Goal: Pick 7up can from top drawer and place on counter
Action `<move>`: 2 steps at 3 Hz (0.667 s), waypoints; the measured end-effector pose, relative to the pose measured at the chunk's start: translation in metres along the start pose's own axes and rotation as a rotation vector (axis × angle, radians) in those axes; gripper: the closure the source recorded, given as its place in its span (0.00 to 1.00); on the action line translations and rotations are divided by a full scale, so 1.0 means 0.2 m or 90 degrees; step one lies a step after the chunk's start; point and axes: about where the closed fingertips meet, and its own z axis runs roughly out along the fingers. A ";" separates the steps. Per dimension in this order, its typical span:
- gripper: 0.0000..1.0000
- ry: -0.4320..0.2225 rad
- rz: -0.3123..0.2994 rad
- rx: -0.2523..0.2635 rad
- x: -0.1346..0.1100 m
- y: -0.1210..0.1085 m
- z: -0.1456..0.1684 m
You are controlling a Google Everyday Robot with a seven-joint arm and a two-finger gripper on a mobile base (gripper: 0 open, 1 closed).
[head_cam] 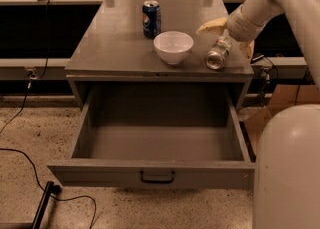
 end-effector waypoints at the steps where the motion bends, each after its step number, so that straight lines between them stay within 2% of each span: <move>1: 0.00 -0.001 -0.003 0.002 -0.01 -0.01 -0.01; 2: 0.00 -0.011 0.006 0.021 -0.02 -0.02 -0.08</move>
Offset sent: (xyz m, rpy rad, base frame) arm -0.0132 -0.0108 0.0512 0.0954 0.0116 0.0003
